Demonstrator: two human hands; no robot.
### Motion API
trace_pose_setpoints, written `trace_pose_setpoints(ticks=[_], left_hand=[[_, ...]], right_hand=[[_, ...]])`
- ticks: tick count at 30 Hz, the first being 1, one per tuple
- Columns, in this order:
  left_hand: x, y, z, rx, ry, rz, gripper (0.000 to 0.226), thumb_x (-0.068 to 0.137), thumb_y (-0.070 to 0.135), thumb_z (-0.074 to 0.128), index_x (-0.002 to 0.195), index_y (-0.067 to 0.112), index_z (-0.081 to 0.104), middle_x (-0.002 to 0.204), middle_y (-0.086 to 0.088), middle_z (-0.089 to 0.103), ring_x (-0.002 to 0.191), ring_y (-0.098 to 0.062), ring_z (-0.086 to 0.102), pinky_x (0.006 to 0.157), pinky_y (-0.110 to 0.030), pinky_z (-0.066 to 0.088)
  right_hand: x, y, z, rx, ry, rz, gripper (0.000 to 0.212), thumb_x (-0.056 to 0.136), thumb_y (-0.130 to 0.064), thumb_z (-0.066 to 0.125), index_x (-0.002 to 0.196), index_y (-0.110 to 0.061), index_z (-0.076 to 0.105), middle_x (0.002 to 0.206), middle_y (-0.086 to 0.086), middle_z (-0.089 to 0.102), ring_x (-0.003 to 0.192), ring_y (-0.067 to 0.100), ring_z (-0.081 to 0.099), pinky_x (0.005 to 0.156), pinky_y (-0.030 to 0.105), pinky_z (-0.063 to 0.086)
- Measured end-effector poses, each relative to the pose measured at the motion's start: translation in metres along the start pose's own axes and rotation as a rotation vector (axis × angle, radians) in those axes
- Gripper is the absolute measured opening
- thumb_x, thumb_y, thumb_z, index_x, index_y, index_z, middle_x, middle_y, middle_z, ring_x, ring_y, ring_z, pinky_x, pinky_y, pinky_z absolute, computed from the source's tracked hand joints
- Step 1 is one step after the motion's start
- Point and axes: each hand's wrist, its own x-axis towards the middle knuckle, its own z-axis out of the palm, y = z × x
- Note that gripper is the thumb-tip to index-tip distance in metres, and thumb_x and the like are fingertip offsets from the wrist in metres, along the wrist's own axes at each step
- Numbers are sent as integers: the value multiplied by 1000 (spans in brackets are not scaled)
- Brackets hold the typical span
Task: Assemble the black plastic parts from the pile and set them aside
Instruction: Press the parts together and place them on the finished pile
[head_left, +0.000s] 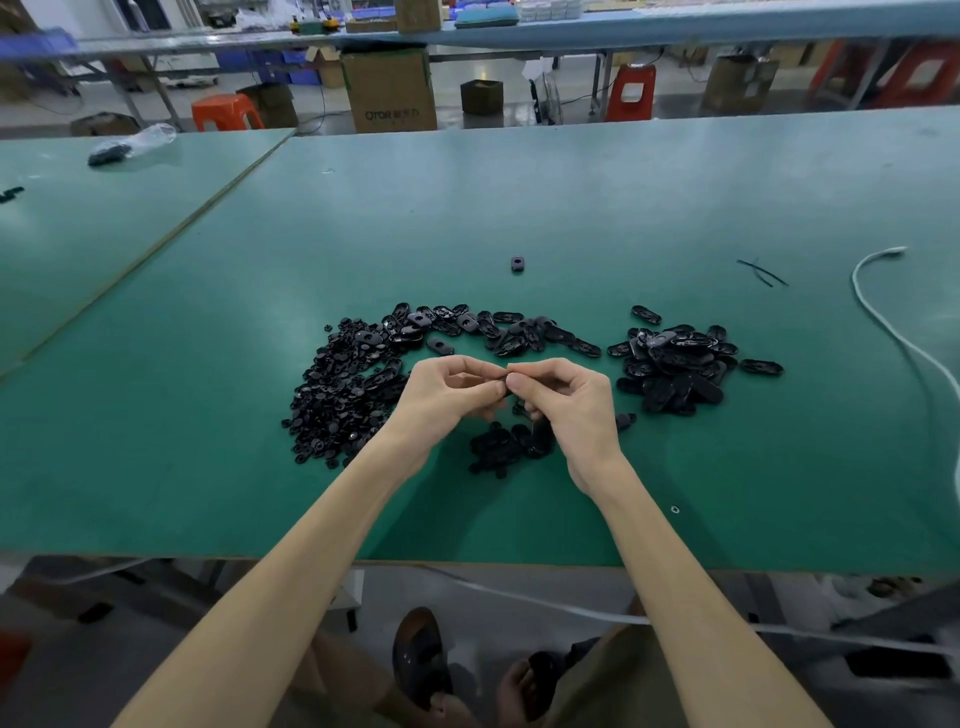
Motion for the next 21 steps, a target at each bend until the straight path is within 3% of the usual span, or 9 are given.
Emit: trace_pose_setpoints(ticks=[4, 9, 14, 17, 21], left_hand=[[-2, -1, -8, -49, -32, 3, 18, 89, 3, 78, 106, -1, 74, 94, -15, 79, 77, -17, 73, 75, -24, 58], [-1, 4, 1, 37, 51, 48, 12, 90, -1, 76, 101, -1, 74, 83, -11, 77, 70, -15, 70, 73, -25, 59], [8, 25, 8, 51, 117, 136, 15, 90, -3, 74, 105, -3, 74, 91, -17, 78, 77, -15, 72, 73, -28, 62], [18, 45, 24, 78, 47, 187, 14, 89, 2, 77, 103, 1, 76, 86, -11, 78, 71, -12, 69, 64, -22, 56], [32, 68, 65, 122, -69, 257, 12, 87, 7, 80, 99, 8, 79, 87, -9, 79, 71, -10, 69, 63, -21, 53]], right_hand=[[0, 0, 1, -11, -10, -1, 11, 87, -10, 83, 93, -20, 83, 75, -1, 76, 64, 7, 62, 61, 19, 52], [0, 0, 2, -24, -1, -11, 12, 88, -9, 83, 94, -20, 82, 77, 3, 77, 63, 9, 63, 59, 21, 52], [1, -1, 3, 13, 37, -23, 20, 93, -8, 78, 106, -24, 76, 90, -3, 79, 77, 9, 69, 63, 21, 55], [2, -1, 5, -42, -6, -6, 14, 95, -10, 77, 103, -21, 75, 85, -4, 78, 75, 10, 69, 65, 24, 54], [1, -3, 5, -134, -33, 5, 12, 93, 1, 66, 94, -9, 74, 70, -5, 71, 60, 5, 61, 59, 21, 49]])
